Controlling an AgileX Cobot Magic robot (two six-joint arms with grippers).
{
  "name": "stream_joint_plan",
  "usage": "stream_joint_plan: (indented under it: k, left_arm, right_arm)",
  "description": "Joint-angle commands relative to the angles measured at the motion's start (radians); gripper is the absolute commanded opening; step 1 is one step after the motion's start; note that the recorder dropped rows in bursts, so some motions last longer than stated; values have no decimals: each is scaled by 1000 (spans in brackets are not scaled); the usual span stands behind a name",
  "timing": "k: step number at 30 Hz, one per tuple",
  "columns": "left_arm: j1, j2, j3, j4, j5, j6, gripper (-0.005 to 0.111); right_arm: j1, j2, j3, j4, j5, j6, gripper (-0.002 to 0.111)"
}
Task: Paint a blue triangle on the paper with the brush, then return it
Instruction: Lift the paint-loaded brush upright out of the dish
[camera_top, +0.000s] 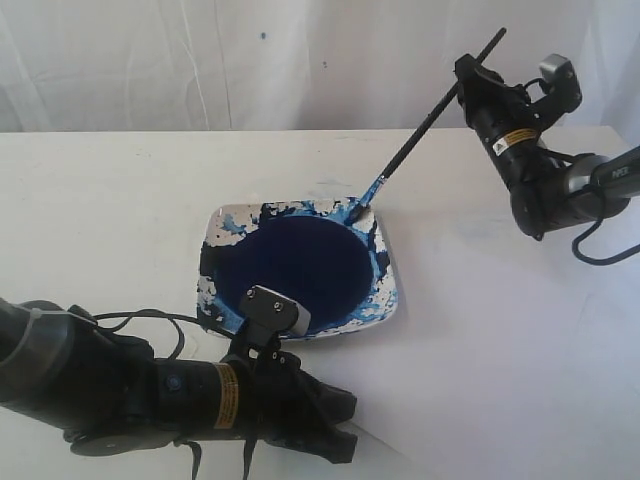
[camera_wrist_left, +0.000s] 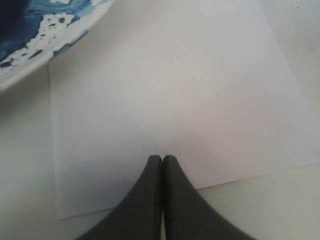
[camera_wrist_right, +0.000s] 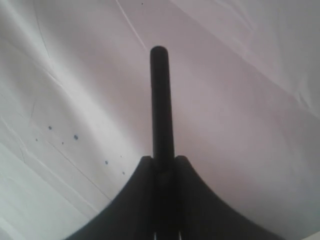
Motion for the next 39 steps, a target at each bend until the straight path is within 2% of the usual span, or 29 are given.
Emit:
stream_joint_plan:
  k: [1, 7, 18, 30, 39]
  left_arm:
    - [-3, 9, 11, 36, 73, 7, 0]
    - [-3, 9, 11, 36, 73, 7, 0]
    - [-3, 9, 11, 36, 75, 6, 0]
    - [-3, 9, 11, 36, 75, 6, 0]
    - [-3, 9, 11, 36, 75, 6, 0]
  right_arm:
    - [-11, 7, -15, 19, 17, -75, 3]
    - [-11, 7, -15, 46, 44, -132, 3]
    - [-11, 5, -15, 44, -47, -131, 3]
    - [-11, 1, -15, 44, -66, -96, 3]
    - [-11, -40, -15, -22, -66, -87, 3]
